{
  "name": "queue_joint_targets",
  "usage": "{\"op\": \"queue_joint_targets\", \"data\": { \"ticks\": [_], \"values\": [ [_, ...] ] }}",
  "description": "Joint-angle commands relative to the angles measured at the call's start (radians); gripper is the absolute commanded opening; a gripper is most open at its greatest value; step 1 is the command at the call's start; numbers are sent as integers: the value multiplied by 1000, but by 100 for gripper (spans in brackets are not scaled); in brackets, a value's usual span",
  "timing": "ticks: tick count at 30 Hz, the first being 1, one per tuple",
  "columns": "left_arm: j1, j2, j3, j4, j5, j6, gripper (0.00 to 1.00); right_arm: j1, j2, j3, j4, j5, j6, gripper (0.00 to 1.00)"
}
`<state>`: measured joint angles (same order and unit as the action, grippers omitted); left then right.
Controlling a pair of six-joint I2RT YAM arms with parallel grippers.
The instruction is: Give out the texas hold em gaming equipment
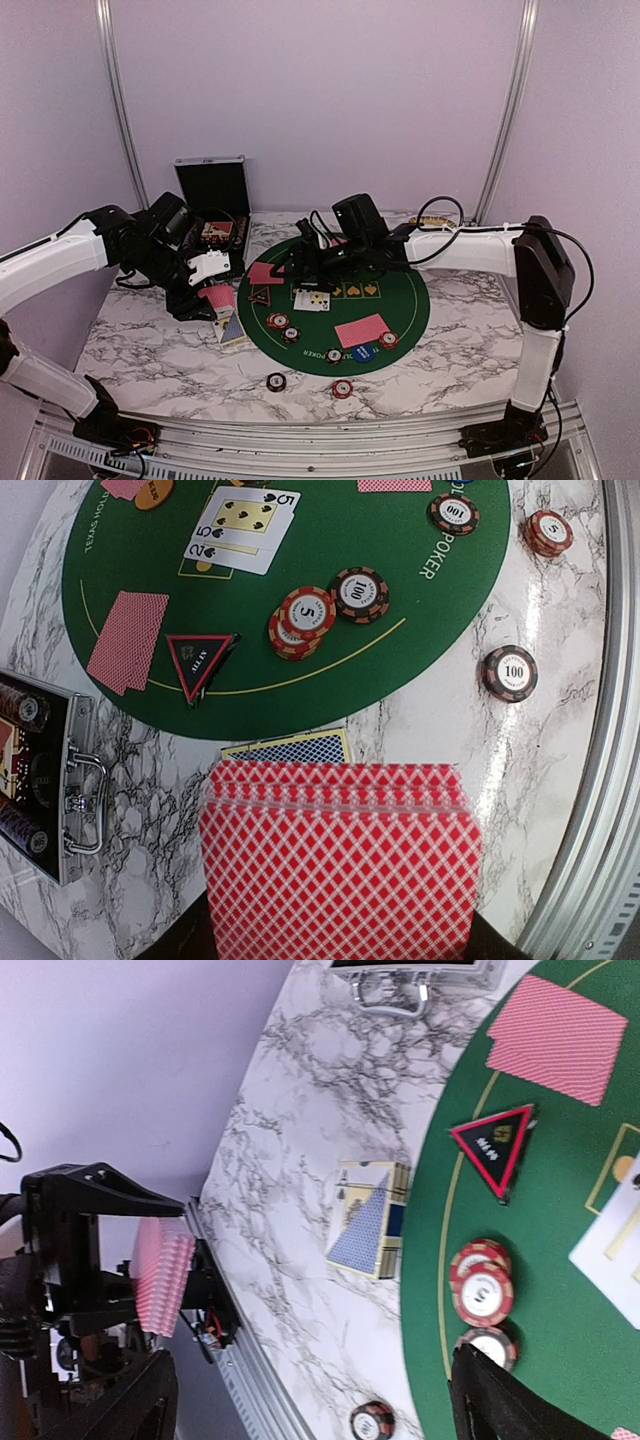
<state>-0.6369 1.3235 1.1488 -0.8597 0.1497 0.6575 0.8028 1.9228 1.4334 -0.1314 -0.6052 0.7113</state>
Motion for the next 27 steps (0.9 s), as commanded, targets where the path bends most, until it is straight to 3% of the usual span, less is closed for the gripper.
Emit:
{"op": "queue_joint_targets", "data": {
  "ticks": [1,10,27],
  "values": [
    [-6,9,28,9,7,-6,0,42,56,76,136,-106,124,92],
    [-10,15,43,18,10,-12,0,81,149,136,296,-203,270,93],
    [-15,3,48,21,9,-12,0,130,260,226,387,-246,360,86]
  ]
}}
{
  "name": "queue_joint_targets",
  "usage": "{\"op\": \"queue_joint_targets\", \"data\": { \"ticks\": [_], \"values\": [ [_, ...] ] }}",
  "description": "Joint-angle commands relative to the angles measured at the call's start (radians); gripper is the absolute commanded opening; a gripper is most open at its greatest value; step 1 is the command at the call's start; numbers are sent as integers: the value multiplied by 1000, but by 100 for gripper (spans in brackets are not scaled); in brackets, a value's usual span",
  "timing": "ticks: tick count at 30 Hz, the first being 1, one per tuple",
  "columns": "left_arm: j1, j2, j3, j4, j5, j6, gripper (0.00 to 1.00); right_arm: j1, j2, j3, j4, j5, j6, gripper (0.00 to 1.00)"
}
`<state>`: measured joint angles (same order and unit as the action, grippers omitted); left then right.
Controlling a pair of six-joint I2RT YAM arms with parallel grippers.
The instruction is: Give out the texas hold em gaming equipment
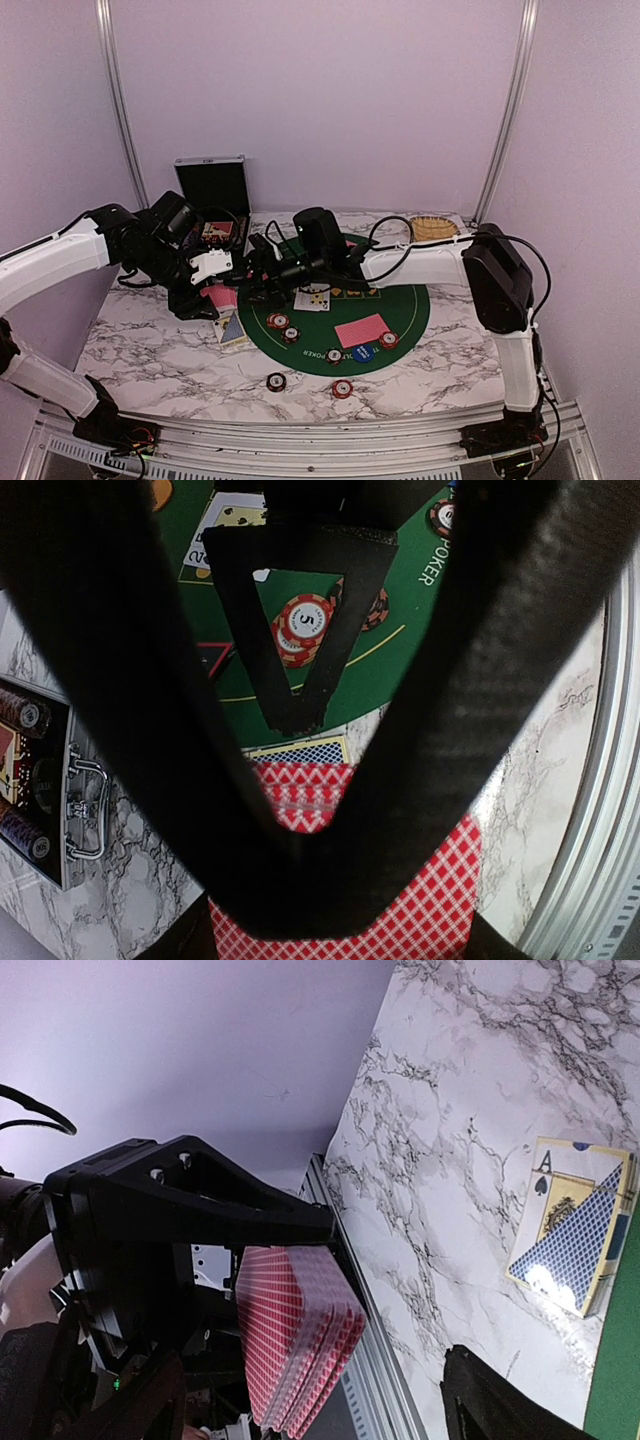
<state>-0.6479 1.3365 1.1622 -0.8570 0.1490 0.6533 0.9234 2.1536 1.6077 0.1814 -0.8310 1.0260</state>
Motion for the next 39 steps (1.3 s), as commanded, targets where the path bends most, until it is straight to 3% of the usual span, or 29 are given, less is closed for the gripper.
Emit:
{"op": "queue_joint_targets", "data": {
  "ticks": [1,21,33,39],
  "values": [
    [-5,-10,35,18,10,-7,0,11,37,57,82,-24,53,86],
    [-6,-16,45,18,-7,6,0,62,173,182,177,-93,178,80],
    [-6,-25,48,18,1,6,0,66,203,198,149,-92,184,72],
    [-6,-34,46,18,-1,8,0,52,175,151,105,-59,164,62]
  ]
}}
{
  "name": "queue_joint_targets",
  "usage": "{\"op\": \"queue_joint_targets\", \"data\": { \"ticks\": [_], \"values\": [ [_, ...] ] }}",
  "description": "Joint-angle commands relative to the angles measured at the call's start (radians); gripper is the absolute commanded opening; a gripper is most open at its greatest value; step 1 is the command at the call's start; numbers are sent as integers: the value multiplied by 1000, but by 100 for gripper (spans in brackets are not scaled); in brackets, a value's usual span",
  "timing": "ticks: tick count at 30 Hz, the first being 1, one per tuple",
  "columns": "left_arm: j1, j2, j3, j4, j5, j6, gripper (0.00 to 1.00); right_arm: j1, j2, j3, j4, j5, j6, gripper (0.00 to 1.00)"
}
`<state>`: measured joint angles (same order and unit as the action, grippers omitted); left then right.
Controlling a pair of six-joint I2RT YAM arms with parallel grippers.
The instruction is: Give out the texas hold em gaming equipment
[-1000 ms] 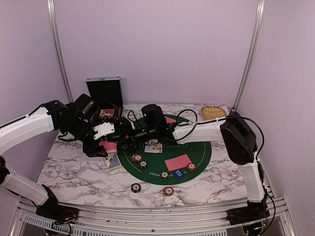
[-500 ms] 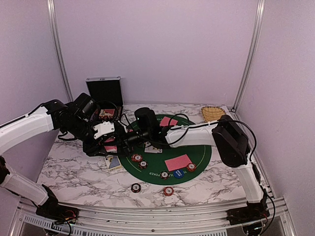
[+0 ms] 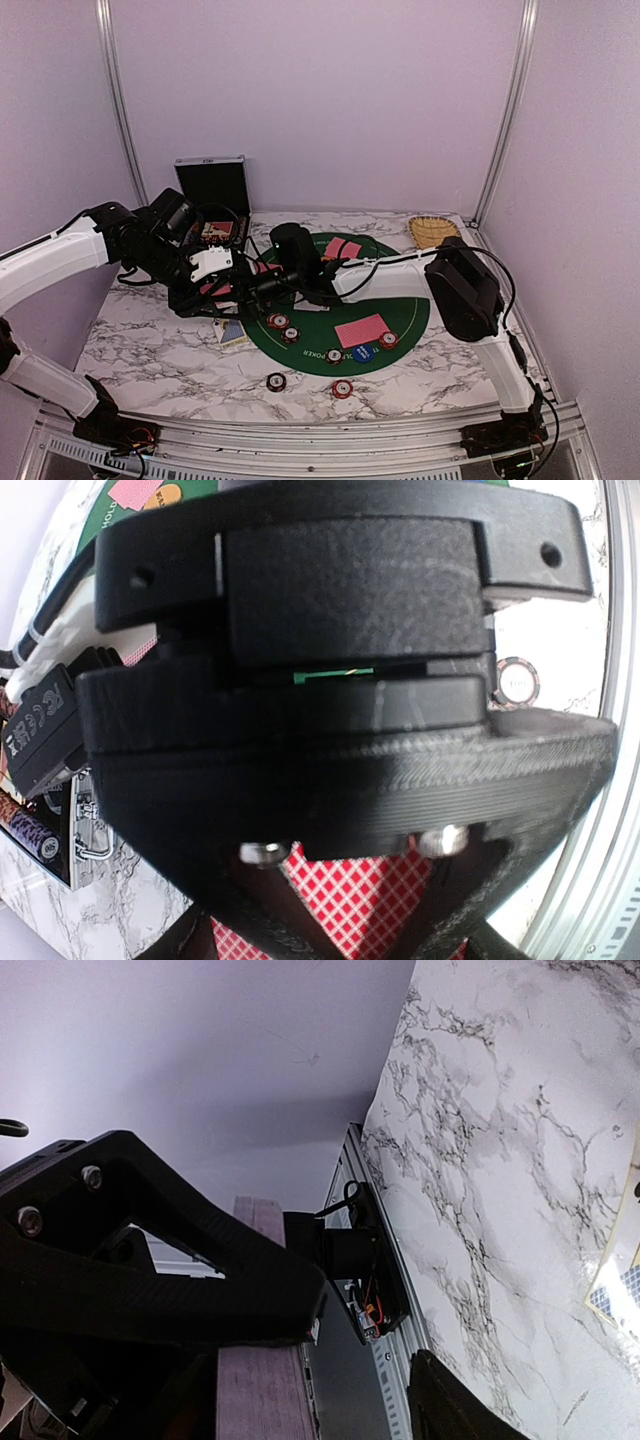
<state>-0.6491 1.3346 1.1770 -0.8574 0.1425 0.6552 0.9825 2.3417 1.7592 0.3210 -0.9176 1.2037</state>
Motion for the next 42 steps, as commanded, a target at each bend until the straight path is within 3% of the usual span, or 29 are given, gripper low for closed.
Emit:
{"op": "queue_joint_targets", "data": {
  "ticks": [1,28,42],
  "values": [
    [-4,-34,31,18,6,6,0,-10,-22,-11,-35,32,-16,61],
    [-4,-40,17,19,-6,11,0,-58,-169,-146,-67,17,-66,22],
    [-4,-46,7,18,-9,11,0,-69,-207,-184,-68,11,-72,14]
  ]
}}
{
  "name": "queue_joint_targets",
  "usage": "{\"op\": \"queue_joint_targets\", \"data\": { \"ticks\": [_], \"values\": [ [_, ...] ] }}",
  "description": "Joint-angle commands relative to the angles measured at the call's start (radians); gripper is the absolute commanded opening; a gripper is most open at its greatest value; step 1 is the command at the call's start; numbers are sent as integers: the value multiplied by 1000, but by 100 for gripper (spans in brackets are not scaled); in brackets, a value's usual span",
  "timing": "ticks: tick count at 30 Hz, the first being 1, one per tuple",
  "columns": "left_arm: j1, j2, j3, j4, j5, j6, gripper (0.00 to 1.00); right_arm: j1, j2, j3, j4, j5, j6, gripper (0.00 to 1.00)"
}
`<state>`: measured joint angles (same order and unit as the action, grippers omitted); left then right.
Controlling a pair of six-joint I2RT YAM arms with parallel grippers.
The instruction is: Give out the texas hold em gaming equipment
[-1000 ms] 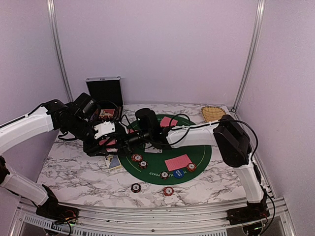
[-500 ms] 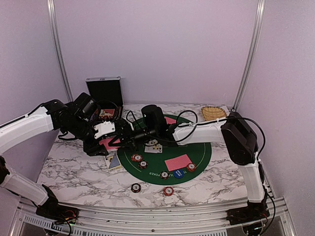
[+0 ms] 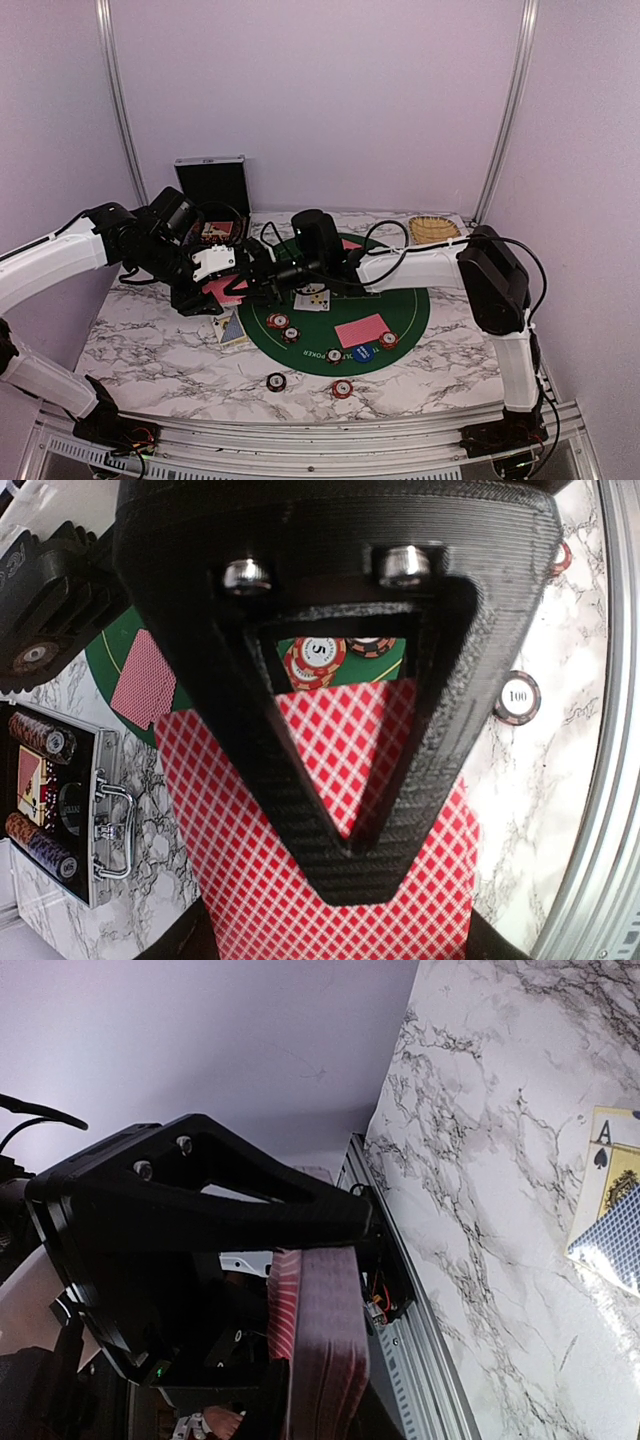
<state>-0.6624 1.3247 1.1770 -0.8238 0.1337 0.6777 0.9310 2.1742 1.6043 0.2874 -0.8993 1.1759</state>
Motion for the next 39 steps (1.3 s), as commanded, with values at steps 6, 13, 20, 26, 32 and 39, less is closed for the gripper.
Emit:
{"op": "queue_joint_targets", "data": {
  "ticks": [6,13,20,26,32,39],
  "values": [
    [9,-39,6,-15,3,-12,0,-26,-50,-41,-34,-10,-43,38],
    [9,-41,4,-15,0,-12,0,-33,-57,-41,-33,-7,-43,45],
    [9,-45,-2,-15,-2,-11,0,-55,-81,-50,-49,1,-55,39],
    [9,-41,-2,-15,0,-12,0,-57,-95,-46,-49,2,-50,23],
    [9,-37,-7,-15,-7,-10,0,-52,-106,-58,-16,0,-27,19],
    [9,-33,-8,-15,-10,-11,0,-33,-91,-49,15,-13,-2,19]
  ]
}}
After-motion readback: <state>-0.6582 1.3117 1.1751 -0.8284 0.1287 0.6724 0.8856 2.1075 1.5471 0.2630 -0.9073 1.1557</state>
